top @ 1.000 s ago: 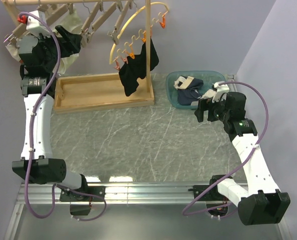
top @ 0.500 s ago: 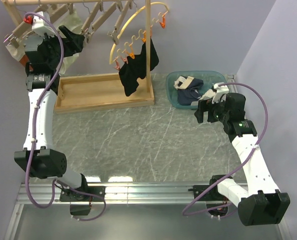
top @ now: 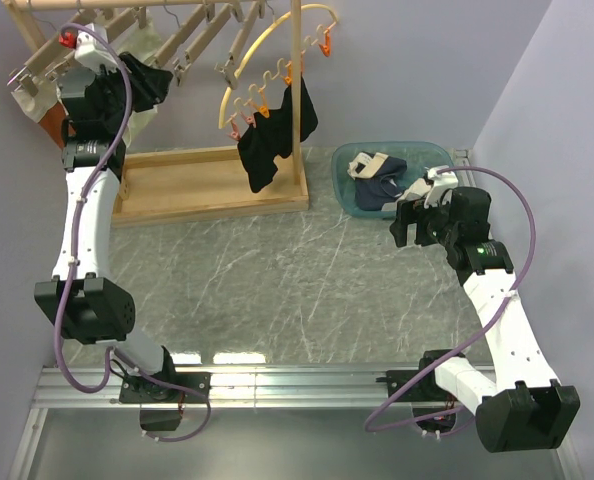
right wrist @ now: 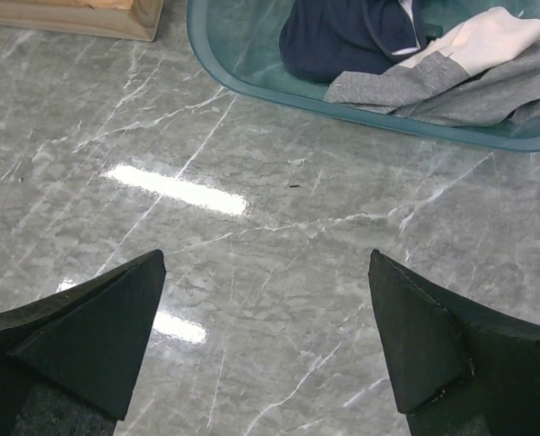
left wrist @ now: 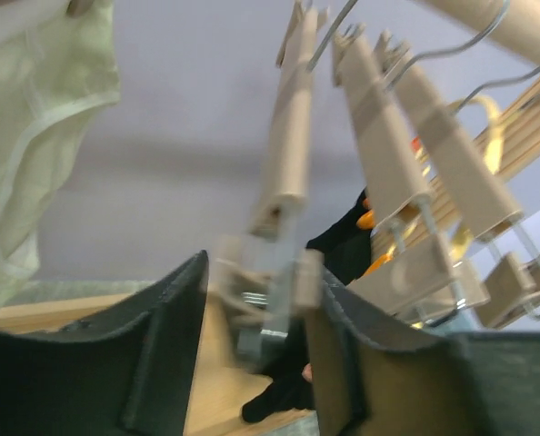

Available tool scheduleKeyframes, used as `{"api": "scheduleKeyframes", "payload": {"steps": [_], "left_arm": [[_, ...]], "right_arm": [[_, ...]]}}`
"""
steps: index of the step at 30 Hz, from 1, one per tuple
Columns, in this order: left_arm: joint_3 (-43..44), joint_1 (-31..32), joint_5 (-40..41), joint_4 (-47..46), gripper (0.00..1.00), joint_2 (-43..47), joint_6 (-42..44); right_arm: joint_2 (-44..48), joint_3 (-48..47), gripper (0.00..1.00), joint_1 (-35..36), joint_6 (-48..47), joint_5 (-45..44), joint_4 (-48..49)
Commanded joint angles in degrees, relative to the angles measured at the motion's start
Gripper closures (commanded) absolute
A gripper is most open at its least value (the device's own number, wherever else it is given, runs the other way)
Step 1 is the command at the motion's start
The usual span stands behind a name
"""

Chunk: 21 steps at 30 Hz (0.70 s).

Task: Clip the underwear to the hanger

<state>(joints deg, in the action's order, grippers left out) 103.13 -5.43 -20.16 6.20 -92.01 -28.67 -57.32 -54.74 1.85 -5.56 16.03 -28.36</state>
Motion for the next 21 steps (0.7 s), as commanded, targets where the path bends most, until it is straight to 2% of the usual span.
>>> {"api": "scheduleKeyframes", "payload": {"steps": [1, 2, 5, 7, 8, 12, 21], "left_arm": [[2.34, -0.11, -1.72, -5.76, 0.54, 1.21, -1.31], [2.42, -0.11, -1.46, -5.84, 0.62, 1.22, -1.31], [2.95, -0.11, -0.93, -7.32, 0.72, 1.57, -0.78], [3.48, -0.19, -0.15, -7.95, 0.76, 1.92, -0.6], [3.74, -0.11, 0.21, -8.13, 0.84, 2.09, -0.69], [5.58, -0.11, 1.7, -8.74, 1.0, 2.01, -0.52], [6.91, -0.72, 2.41, -12.7, 1.0, 3.85, -0.42]], "right_arm": [[1.33, -0.1, 0.0, -0.18, 0.2, -0.39, 1.91], [1.25, -0.19, 0.0, -0.18, 0.29, -0.3, 1.9], [0.98, -0.28, 0.0, -0.26, 0.29, -0.21, 1.9], [0.98, -0.19, 0.0, -0.35, 0.29, -0.12, 1.99], [0.89, -0.19, 0.0, -0.27, 0.29, -0.04, 1.91], [0.81, -0.37, 0.0, -0.35, 0.38, 0.14, 1.73], [0.98, -0.02, 0.0, -0.26, 0.46, 0.49, 1.9]]}}
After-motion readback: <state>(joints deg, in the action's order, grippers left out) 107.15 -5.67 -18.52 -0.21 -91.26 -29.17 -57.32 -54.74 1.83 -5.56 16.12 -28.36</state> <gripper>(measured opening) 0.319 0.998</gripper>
